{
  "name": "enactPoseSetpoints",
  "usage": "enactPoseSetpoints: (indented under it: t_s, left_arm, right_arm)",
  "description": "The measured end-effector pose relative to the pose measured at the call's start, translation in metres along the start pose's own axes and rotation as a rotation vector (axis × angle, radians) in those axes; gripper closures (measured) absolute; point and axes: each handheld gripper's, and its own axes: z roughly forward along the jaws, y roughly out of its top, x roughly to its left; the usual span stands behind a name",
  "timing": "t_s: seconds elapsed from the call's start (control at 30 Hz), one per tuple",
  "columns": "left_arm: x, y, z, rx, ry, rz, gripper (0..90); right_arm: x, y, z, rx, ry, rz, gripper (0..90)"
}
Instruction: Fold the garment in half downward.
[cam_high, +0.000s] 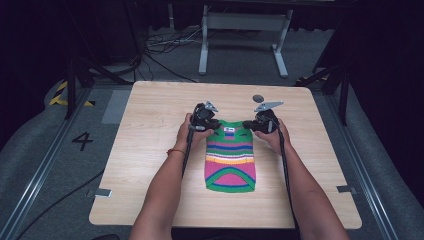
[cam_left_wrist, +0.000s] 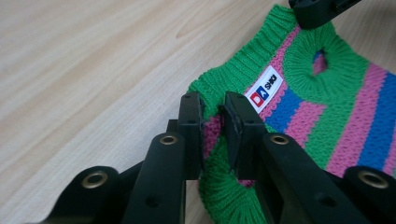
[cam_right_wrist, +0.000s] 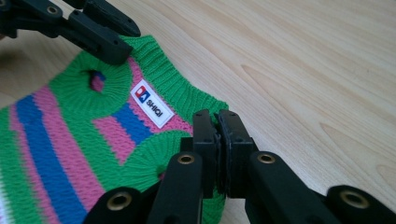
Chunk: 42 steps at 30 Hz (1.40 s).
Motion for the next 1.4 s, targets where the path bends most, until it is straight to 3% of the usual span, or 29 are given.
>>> enactPoseSetpoints:
  t_s: [0.23, 0.4, 0.53, 0.7, 0.93, 1.4]
  left_arm:
    - [-0.012, 0.003, -0.016, -0.008, 0.008, 0.11, 83.2]
    - [-0.018, 0.002, -0.024, -0.03, 0.011, 0.135, 83.7]
    - [-0.024, -0.002, -0.04, -0.08, -0.007, 0.151, 83.7]
    - [-0.029, -0.005, -0.057, -0.102, -0.01, 0.181, 83.7]
    - [-0.042, -0.005, -0.072, -0.116, -0.022, 0.22, 83.4]
    - [-0.076, -0.018, -0.092, -0.082, -0.051, 0.34, 83.3]
  right_arm:
    - [0.012, 0.001, -0.016, -0.046, 0.026, -0.052, 86.9]
    - [0.018, 0.002, -0.025, -0.073, 0.035, -0.074, 86.9]
    - [0.024, 0.001, -0.039, -0.102, 0.055, -0.099, 86.9]
    - [0.032, 0.001, -0.052, -0.12, 0.068, -0.126, 86.9]
    - [0.044, 0.002, -0.065, -0.13, 0.087, -0.166, 86.8]
    - [0.067, -0.012, -0.083, -0.098, 0.149, -0.245, 86.8]
